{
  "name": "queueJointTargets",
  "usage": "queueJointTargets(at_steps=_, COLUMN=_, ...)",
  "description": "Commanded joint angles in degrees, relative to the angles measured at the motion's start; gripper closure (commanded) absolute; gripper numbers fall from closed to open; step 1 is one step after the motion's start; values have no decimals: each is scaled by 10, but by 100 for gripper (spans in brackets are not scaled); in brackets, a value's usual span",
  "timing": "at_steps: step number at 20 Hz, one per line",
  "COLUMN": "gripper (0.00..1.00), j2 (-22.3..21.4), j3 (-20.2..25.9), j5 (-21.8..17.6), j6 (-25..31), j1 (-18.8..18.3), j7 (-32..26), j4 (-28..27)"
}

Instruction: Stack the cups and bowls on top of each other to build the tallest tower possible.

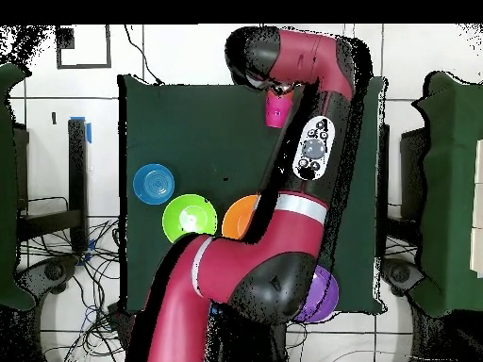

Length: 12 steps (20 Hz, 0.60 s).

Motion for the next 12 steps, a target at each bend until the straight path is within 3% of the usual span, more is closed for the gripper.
queueJointTargets(at_steps=1, gripper=0, j2=39, j3=-28, j5=41, j6=46, j1=-22, j7=153, j4=-40)
queueJointTargets(at_steps=7, gripper=0, j2=69, j3=-87, j5=82, j6=14, j1=-31, j7=149, j4=-45)
queueJointTargets(at_steps=12, gripper=0, j2=76, j3=-84, j5=103, j6=23, j1=-18, j7=143, j4=-14)
